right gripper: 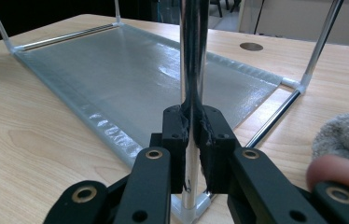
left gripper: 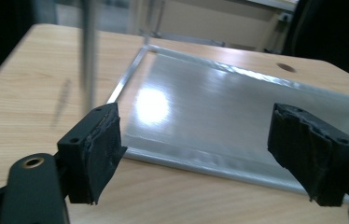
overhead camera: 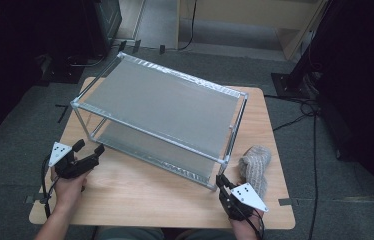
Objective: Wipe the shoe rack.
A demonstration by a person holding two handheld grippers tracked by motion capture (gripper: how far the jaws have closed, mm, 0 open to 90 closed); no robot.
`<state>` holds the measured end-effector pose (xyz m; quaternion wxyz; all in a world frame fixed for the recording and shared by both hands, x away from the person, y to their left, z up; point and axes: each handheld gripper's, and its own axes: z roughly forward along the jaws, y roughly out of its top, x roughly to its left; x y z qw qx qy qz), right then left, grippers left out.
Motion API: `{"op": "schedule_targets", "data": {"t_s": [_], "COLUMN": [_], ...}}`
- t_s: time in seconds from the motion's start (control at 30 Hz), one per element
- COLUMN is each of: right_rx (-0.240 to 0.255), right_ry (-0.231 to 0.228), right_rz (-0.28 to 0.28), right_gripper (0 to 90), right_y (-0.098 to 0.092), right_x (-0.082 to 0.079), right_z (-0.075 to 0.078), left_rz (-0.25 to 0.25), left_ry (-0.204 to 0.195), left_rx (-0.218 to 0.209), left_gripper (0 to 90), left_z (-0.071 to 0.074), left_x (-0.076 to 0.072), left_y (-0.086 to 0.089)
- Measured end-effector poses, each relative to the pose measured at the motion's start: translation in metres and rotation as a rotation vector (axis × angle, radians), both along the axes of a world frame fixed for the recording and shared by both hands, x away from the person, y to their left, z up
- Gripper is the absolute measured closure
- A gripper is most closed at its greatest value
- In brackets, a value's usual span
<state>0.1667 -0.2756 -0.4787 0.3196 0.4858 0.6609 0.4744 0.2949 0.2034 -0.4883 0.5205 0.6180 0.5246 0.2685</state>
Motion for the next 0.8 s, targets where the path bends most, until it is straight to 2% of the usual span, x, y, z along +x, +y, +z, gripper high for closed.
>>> {"op": "schedule_targets", "data": {"t_s": [0.1,0.23,0.37,0.47,0.53,0.57,0.63,0.67,0.7,0.8], "right_rx": [0.001,0.003,0.004,0.003,0.01,0.01,0.014,0.011,0.01,0.01], "right_ry": [-0.002,-0.003,-0.005,-0.007,-0.006,-0.009,-0.01,-0.012,-0.011,-0.01], "right_rz": [-0.008,-0.017,-0.028,-0.031,-0.034,-0.036,-0.035,-0.034,-0.034,-0.045], "right_gripper": [82.2,82.2,82.2,82.1,82.2,82.1,82.1,82.1,82.1,82.1], "right_y": [-0.001,-0.003,-0.005,-0.006,-0.006,-0.006,-0.006,-0.005,-0.004,-0.004], "right_x": [-0.002,-0.007,-0.011,-0.013,-0.014,-0.014,-0.014,-0.014,-0.013,-0.011], "right_z": [0.0,-0.001,-0.001,-0.001,-0.001,-0.002,-0.002,-0.002,-0.002,-0.002], "left_rz": [0.04,0.073,0.085,0.11,0.117,0.12,0.063,0.053,0.055,0.051], "left_ry": [0.0,0.009,0.013,0.01,0.014,0.015,0.014,0.015,0.018,0.018], "left_rx": [0.014,0.004,-0.001,0.028,0.049,0.042,0.012,0.016,0.023,0.013], "left_gripper": [21.4,25.5,41.1,47.8,57.6,62.4,68.7,72.9,76.6,77.2], "left_z": [0.001,0.0,0.0,-0.001,-0.002,-0.003,-0.005,-0.005,-0.004,-0.005], "left_x": [0.006,0.018,0.03,0.04,0.047,0.049,0.052,0.051,0.05,0.047], "left_y": [0.004,0.01,0.011,0.013,0.015,0.017,0.023,0.023,0.023,0.025]}}
